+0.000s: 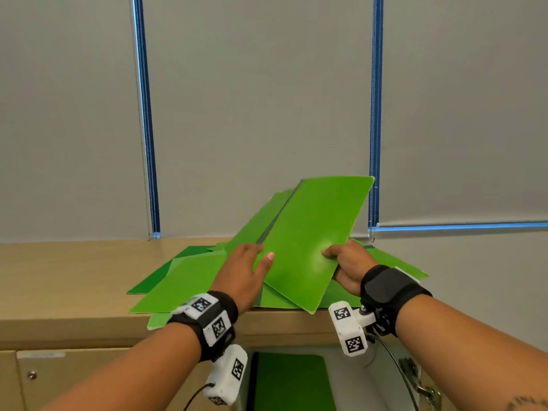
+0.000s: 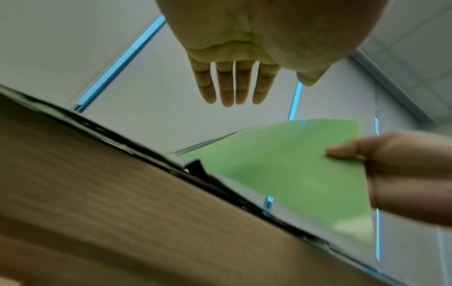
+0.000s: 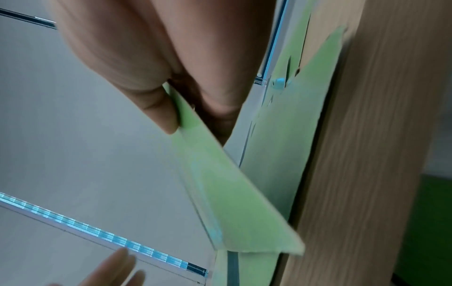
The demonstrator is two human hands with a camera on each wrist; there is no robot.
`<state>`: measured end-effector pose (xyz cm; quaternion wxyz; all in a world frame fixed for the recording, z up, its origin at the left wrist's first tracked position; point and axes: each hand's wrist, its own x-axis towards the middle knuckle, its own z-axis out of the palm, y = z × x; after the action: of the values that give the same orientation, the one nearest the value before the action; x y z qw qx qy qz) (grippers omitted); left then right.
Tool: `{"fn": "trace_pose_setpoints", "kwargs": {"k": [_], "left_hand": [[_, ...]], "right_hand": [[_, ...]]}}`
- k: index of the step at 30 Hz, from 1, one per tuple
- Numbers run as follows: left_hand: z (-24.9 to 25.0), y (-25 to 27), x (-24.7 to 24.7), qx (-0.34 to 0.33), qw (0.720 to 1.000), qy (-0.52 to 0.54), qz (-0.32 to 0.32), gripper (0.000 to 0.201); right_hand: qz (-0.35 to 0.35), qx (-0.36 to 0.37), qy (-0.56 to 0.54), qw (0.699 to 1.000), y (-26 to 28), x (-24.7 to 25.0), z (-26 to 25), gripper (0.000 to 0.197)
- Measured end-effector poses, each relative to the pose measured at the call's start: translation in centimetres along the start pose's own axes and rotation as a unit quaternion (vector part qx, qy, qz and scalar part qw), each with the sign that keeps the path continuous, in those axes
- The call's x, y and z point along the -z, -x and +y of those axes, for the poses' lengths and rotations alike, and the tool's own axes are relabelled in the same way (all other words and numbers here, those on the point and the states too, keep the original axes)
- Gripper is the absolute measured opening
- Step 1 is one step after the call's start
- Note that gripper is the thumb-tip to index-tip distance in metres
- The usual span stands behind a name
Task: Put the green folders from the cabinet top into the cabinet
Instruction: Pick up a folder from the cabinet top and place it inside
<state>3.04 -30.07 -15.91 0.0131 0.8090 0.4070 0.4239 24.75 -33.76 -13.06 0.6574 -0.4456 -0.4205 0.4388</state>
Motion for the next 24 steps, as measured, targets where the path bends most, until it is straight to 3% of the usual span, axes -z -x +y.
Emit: {"fn": "trace_pose_setpoints", "kwargs": {"k": [5, 10, 16, 19, 21, 23, 24], "left_hand": [[-1.4, -2.2, 3.1, 0.082, 0.988, 0.078, 0.102, 0.052], [-1.0, -2.9, 4.4, 0.135, 0.961, 0.208, 0.124, 0.058], [2.2, -1.6, 5.0, 0.108, 0.926, 0.313, 0.181, 0.034], [2.6, -1.2, 5.1, 0.094, 0.904, 0.357, 0.213, 0.038], [3.3, -0.8, 5.3, 0.086, 0.89, 0.391, 0.221, 0.041], [3.9, -0.5, 5.5, 0.078, 0.867, 0.439, 0.223, 0.046], [4.0, -0.4, 5.5, 0.08, 0.856, 0.458, 0.225, 0.047]], "right_hand": [[0.03, 0.015, 0.039, 0.999, 0.6, 1.3, -0.7, 0.029], [0.05, 0.042, 0.062, 0.996, 1.3, 1.5, -1.3, 0.013], [0.038, 0.076, 0.054, 0.995, 2.8, 1.5, -2.3, 0.022], [0.059, 0.09, 0.041, 0.993, 3.2, 1.5, -3.0, 0.068], [0.064, 0.106, 0.037, 0.992, 3.5, 1.4, -3.5, 0.085], [0.059, 0.111, 0.037, 0.991, 3.9, 1.5, -3.9, 0.08], [0.053, 0.114, 0.036, 0.991, 4.0, 1.7, -4.1, 0.067]]}}
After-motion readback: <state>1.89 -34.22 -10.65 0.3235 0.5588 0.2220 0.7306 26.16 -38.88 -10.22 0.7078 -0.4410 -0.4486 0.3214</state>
